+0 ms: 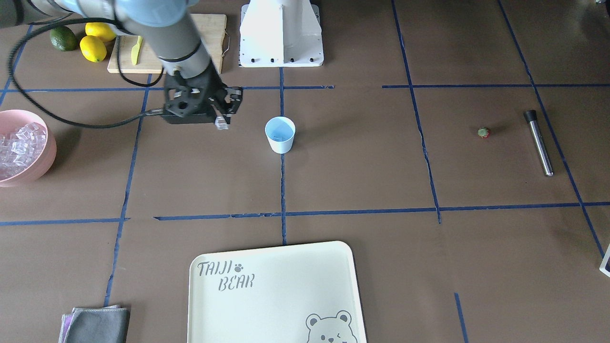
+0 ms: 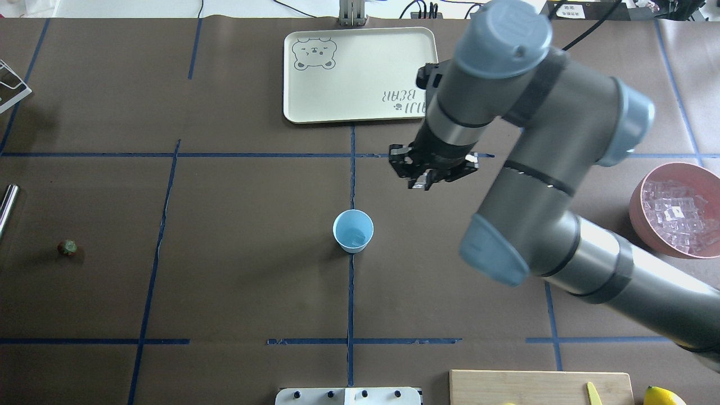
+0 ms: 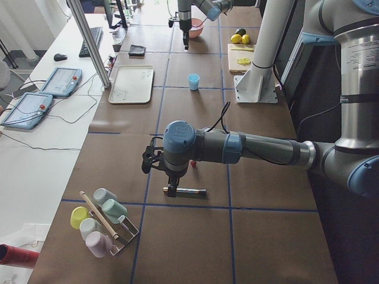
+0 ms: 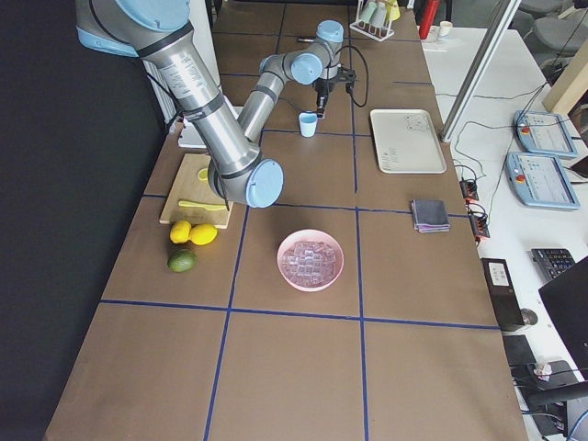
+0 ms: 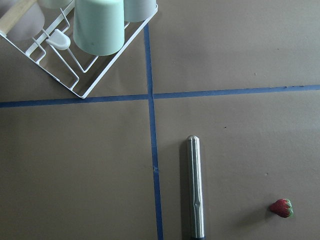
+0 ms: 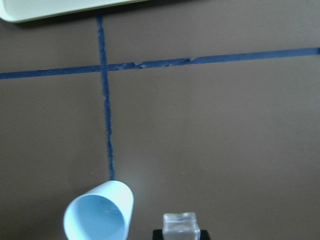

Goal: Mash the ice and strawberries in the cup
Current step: 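Carry the ice cube with the right gripper over the light-blue cup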

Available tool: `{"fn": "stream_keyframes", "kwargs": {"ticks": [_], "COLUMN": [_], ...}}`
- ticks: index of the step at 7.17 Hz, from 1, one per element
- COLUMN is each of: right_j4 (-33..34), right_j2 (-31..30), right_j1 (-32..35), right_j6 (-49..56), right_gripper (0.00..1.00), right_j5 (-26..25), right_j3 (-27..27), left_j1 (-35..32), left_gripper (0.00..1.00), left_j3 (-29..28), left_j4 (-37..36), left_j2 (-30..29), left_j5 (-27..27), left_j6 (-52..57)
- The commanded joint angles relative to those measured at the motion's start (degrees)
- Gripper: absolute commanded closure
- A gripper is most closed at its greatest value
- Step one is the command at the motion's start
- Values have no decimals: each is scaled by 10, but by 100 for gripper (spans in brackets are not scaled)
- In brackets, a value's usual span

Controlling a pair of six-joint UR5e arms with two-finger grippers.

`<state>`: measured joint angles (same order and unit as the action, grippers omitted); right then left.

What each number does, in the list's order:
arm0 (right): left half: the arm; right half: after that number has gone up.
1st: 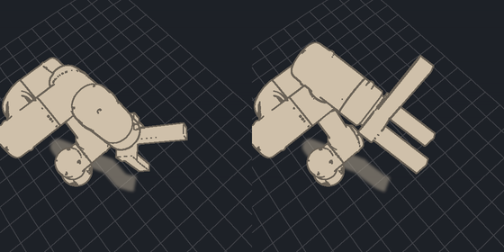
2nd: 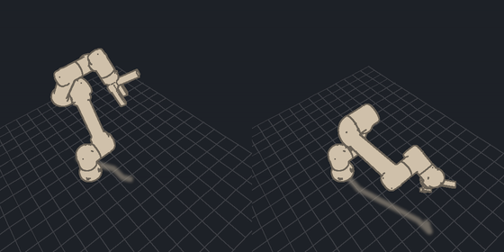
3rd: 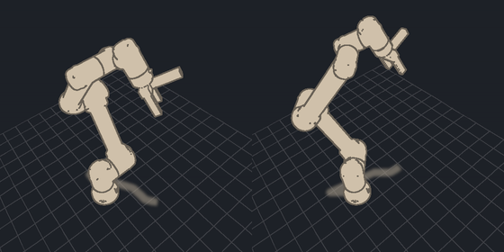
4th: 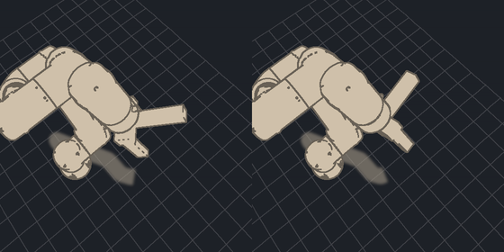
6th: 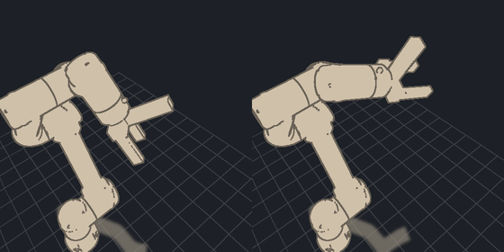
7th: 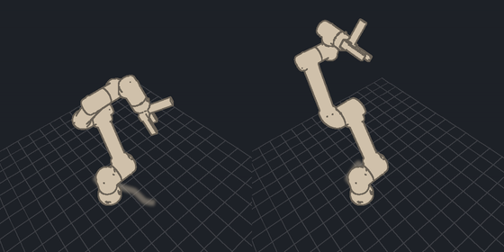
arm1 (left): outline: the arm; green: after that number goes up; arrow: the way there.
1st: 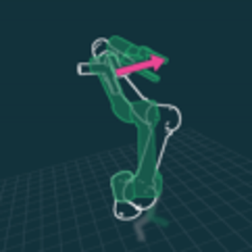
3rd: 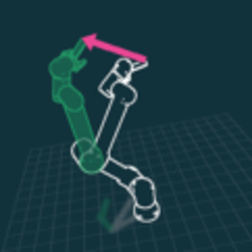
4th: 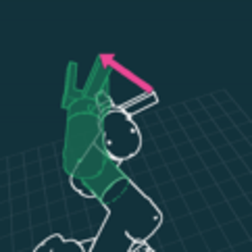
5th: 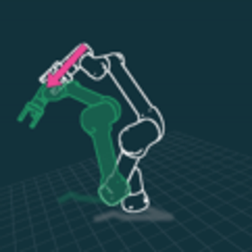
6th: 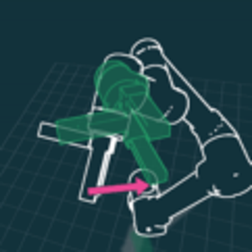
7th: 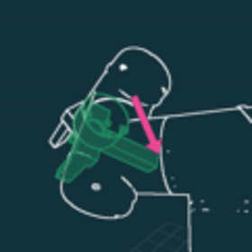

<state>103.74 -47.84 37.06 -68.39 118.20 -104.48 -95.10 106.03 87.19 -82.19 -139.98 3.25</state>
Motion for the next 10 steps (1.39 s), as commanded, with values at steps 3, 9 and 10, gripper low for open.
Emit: {"fn": "stream_keyframes", "kwargs": {"ticks": [3, 9, 10], "right_j4": [-43, -26, -26], "right_j2": [99, 79, 79], "right_j1": [-82, -87, -87], "right_j6": [-71, -73, -73], "right_gripper": [100, 97, 91], "right_j5": [-83, -73, -66], "right_j3": [137, 133, 132], "left_j1": [0, 1, 1], "left_gripper": [0, 0, 0], "left_j3": [-2, -2, -2], "left_j4": [-1, 0, -1], "left_j2": [0, -1, -1], "left_j5": [1, 1, 1], "left_j6": [0, 0, 0]}}
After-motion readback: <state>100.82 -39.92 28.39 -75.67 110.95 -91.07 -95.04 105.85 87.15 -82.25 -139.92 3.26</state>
